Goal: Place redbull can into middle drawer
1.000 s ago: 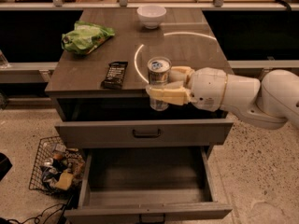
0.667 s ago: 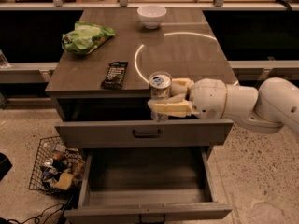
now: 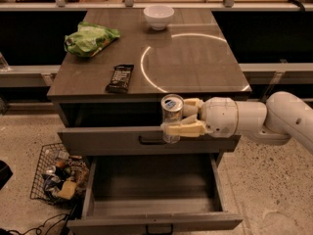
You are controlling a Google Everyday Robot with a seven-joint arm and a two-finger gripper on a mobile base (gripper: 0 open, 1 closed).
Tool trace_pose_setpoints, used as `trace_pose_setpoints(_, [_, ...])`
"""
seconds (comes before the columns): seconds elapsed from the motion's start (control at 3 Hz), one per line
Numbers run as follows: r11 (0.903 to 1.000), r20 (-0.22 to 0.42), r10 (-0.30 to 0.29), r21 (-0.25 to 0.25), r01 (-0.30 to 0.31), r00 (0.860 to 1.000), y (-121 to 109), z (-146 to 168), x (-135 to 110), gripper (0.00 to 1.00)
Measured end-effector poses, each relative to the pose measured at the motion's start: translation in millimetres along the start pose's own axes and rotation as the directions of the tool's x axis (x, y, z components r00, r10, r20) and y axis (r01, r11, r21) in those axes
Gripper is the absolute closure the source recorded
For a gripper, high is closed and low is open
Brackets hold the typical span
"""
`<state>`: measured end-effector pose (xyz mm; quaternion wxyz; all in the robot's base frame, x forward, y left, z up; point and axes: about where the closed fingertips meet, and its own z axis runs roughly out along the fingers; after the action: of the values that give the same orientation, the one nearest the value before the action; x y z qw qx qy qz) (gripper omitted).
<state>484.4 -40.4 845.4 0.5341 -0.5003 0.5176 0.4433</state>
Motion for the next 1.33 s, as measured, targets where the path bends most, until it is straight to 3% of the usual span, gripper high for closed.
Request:
trace_pose_setpoints(0.33, [0.9999,-0.008,0.015,0.007,-0.015,1.000,12,-6,18,1.00])
trace_pose_setpoints(1.0, [0.9944,-0.036,0.061,0.088,-0.058,0.997,86,-63,118,1.00])
trace_pose_setpoints(1.33, [0.9913,-0.040,0.076,0.111,-0.071,0.996,102,-70,171,1.00])
